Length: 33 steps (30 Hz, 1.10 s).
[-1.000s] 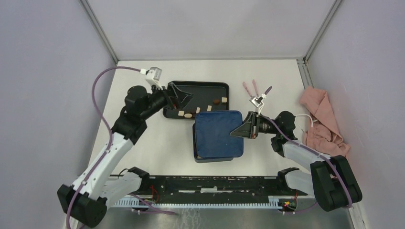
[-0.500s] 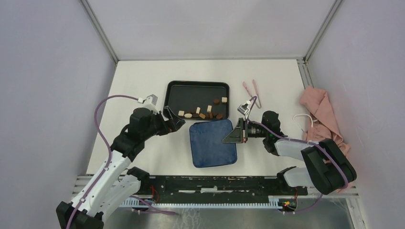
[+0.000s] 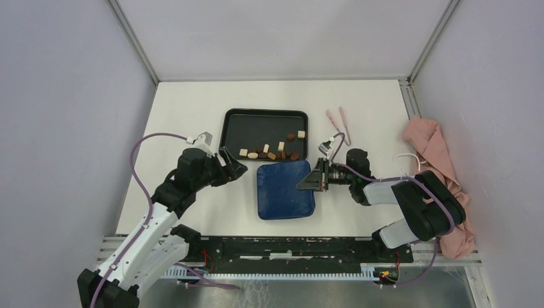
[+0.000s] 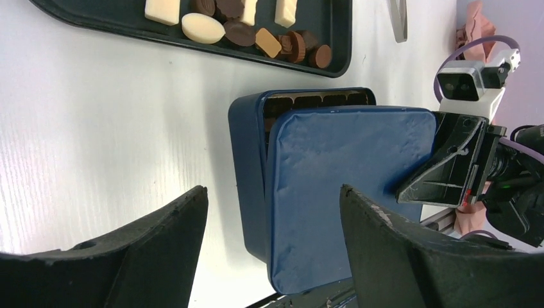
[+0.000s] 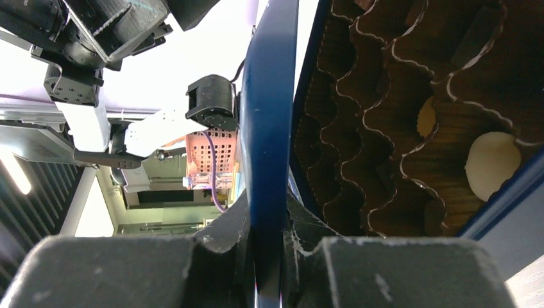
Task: Pack the chocolate
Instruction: Close the box lid on the packing box.
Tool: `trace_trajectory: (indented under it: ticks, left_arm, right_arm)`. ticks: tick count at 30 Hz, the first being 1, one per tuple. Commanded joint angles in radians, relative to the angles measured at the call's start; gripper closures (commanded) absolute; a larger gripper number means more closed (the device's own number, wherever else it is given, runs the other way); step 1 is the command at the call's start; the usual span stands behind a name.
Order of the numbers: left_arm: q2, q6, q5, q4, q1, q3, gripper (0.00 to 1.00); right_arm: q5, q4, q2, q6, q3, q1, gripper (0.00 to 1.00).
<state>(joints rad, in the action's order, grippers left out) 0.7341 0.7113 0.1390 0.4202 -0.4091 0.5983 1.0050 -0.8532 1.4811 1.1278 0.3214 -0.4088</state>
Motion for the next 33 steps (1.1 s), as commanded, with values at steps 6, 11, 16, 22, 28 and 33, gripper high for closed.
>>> trace_trajectory:
  ticks: [6,11,16,22,28,33]
  left_arm:
    - [0.004,0.02,0.052,-0.032,0.001,-0.029,0.2]
    - [0.016,0.015,0.068,-0.034,0.0,-0.032,0.2]
    - [0.032,0.012,0.079,-0.039,0.001,-0.034,0.21]
    - [0.077,0.011,0.143,-0.079,0.0,-0.045,0.27]
    - [0.17,0.022,0.17,-0.127,-0.035,-0.054,0.32]
    - [0.271,0.011,0.127,-0.143,-0.104,-0.019,0.31]
  right_arm:
    - [-0.033,-0.015,0.022,0.01,0.073,0.022,0.94]
    - [-0.034,0.033,0.036,-0.016,0.079,0.046,0.93]
    - [-0.039,0.144,0.029,-0.102,0.098,0.053,0.92]
    - [-0.048,0.172,0.04,-0.117,0.102,0.065,0.85]
    - [-0.055,0.247,0.049,-0.179,0.124,0.075,0.78]
    - [-0.072,0.36,0.051,-0.277,0.158,0.077,0.75]
